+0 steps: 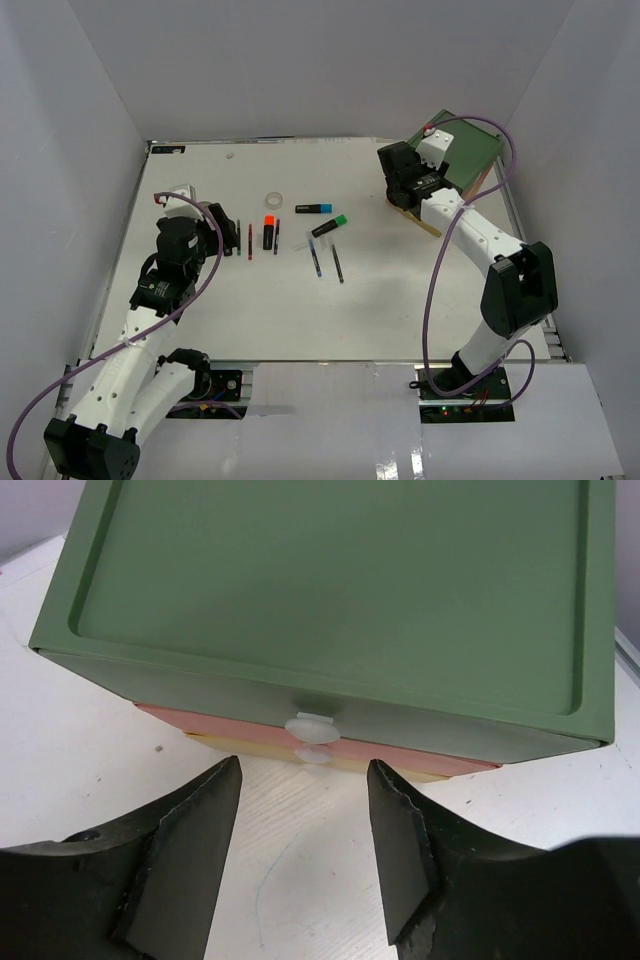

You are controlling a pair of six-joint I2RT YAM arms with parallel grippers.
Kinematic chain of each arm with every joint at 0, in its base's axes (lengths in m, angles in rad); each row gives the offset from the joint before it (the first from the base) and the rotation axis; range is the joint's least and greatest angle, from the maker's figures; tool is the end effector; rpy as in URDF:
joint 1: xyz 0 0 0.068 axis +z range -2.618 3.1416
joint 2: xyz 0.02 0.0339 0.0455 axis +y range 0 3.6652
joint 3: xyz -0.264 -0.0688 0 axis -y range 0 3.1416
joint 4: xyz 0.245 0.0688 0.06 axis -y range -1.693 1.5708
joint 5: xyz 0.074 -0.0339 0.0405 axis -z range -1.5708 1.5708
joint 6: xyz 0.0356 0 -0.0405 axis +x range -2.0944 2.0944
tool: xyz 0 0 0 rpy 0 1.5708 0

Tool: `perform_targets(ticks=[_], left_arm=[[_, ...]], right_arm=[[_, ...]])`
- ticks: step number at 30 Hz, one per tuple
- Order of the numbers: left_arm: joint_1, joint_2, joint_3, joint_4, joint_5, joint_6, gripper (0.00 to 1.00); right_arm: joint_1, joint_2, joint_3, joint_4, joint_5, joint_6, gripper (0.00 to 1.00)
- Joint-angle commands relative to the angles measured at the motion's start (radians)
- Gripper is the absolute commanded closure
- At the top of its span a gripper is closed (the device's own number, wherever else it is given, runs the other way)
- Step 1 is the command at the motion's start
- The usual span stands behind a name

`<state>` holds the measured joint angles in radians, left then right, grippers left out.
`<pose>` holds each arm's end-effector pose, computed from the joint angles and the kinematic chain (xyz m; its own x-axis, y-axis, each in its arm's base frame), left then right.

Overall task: Sort the stationery into containers
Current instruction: Open the drawer in the storage box.

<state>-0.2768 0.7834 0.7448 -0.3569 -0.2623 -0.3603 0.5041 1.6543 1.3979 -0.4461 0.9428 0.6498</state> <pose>0.1758 -0.0403 0.3085 -0.3587 -0.2521 -0.8988 -0.0991 0.9677 -0.2319 0.3350 0.1519 0.3112 -0.2950 0.2433 -0.9240 0.5469 0.8359 0.0455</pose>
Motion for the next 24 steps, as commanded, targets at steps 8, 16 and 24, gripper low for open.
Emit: perform_targets(ticks=[8,16,24], left_arm=[[-0.001,-0.012,-0.010,0.015,0.003,-0.006,0.02],[-0.001,-0.016,-0.012,0.016,0.006,-0.008,0.02],[-0.001,-0.021,-0.012,0.015,0.005,-0.006,0.02]], right_arm=[[-0.010,0.032,0.064,0.030,0.053,0.059,0.47],[-0.019,0.032,0.067,0.030,0.076,0.073,0.50],[-0.030,0.039,0.075,0.030,0.079,0.074,0.54]])
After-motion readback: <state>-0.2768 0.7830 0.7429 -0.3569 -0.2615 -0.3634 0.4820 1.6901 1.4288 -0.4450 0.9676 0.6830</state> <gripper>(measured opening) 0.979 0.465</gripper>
